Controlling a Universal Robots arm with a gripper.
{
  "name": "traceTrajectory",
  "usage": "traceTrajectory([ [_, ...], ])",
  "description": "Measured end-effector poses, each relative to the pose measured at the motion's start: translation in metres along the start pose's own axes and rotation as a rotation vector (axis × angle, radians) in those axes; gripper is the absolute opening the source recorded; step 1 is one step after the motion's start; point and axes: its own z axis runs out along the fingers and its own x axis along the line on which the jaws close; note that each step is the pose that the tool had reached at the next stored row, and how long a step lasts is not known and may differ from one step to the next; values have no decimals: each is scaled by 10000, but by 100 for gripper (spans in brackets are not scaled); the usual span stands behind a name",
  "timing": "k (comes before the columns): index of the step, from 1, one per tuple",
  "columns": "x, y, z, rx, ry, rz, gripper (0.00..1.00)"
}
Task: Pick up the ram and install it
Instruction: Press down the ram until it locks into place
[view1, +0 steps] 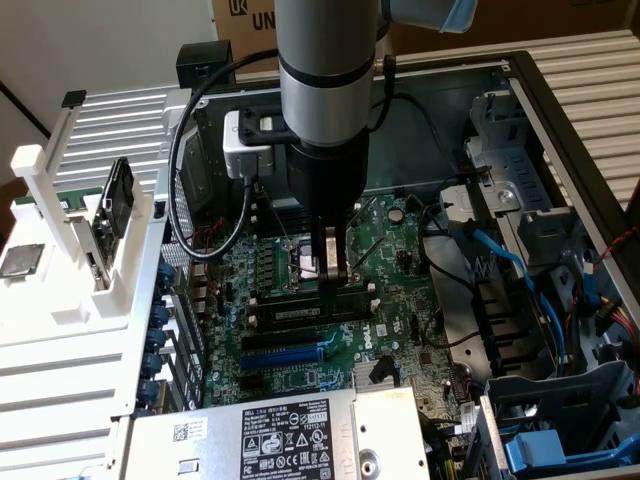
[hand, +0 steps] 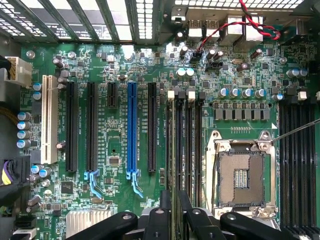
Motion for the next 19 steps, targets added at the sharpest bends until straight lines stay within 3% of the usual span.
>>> traceTrajectory([
  [5, 0, 0, 0, 0, 0, 0, 20],
  [7, 0, 0, 0, 0, 0, 0, 12],
  [9, 0, 0, 0, 0, 0, 0, 10],
  [19, -1, 21, 0, 6, 3, 0, 10],
])
